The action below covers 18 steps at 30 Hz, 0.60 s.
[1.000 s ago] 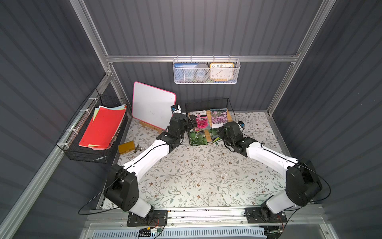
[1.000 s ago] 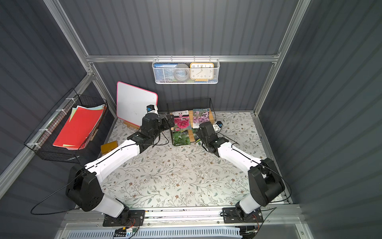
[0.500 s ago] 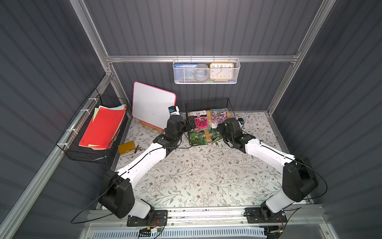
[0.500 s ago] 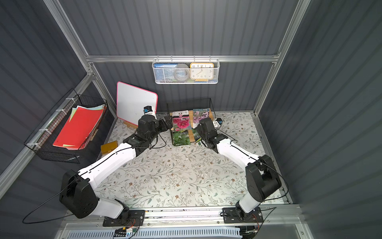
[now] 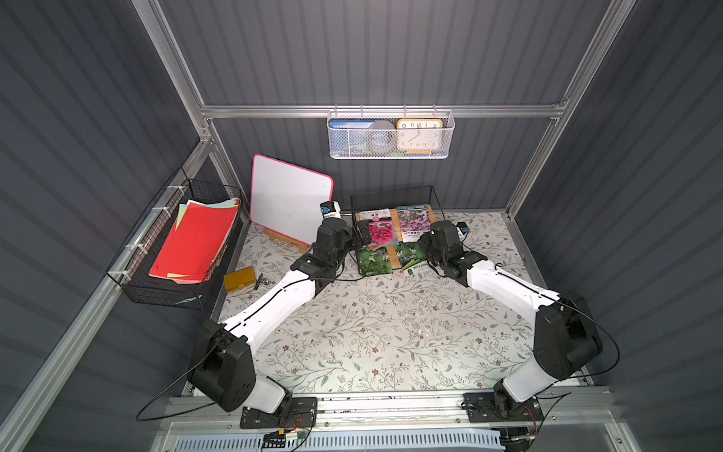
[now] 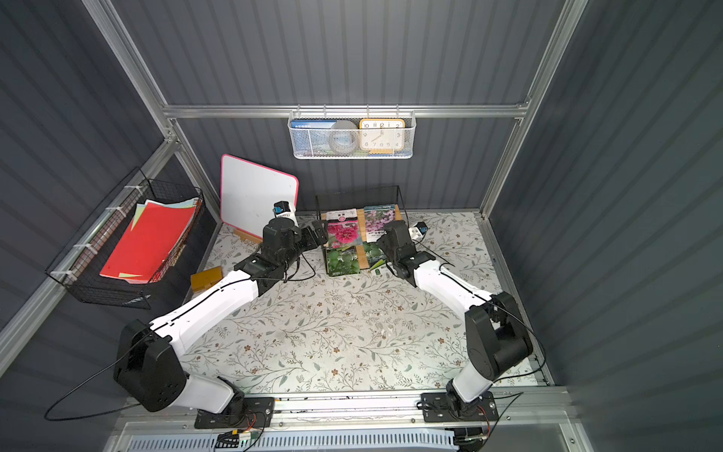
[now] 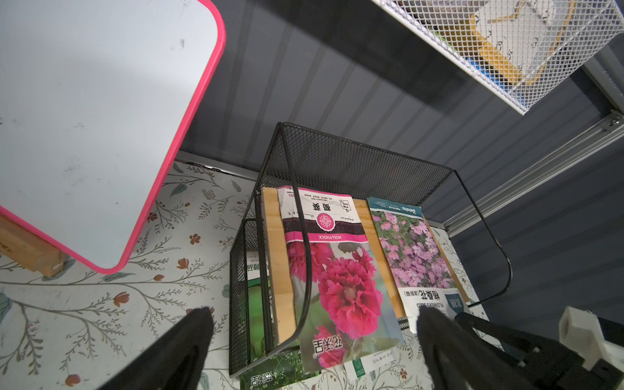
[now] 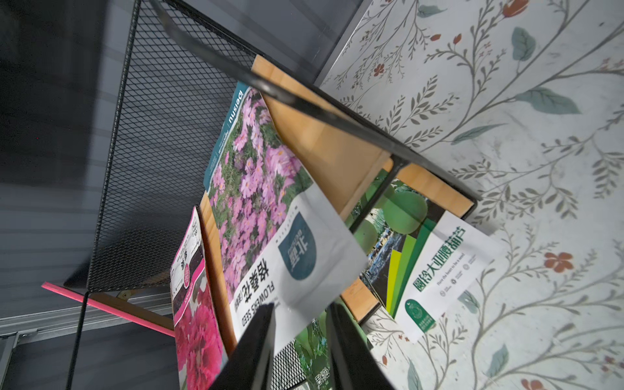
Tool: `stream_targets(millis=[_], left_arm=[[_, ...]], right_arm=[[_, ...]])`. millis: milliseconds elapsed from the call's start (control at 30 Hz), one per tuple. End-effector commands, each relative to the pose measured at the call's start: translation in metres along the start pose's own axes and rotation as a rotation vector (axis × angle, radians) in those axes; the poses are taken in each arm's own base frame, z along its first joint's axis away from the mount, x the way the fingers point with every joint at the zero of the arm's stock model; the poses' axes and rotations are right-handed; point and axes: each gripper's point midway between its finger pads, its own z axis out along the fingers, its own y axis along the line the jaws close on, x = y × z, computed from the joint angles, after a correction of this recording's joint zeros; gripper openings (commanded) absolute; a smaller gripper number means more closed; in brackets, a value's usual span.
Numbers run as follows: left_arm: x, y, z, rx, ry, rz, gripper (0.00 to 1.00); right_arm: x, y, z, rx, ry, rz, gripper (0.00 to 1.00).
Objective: Take the seed bag off the shelf
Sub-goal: Pick up the seed packet from the shelf.
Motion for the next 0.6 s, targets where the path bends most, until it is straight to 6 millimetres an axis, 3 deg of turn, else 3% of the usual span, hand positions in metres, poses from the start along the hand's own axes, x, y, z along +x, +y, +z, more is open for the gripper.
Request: stream_targets(millis=[0, 567], left_arm=[[0.002, -0.001, 0.005, 0.007, 0.001, 0.021, 1.00], [0.005, 0.003, 0.008, -0.011, 0.003, 0.033, 1.00]], right_arm=[[-0.005, 0.001, 0.005, -0.003, -0.021, -0.006, 0.30], [-0.009, 0.002, 0.019, -0.030, -0.041, 0.041, 0.25]])
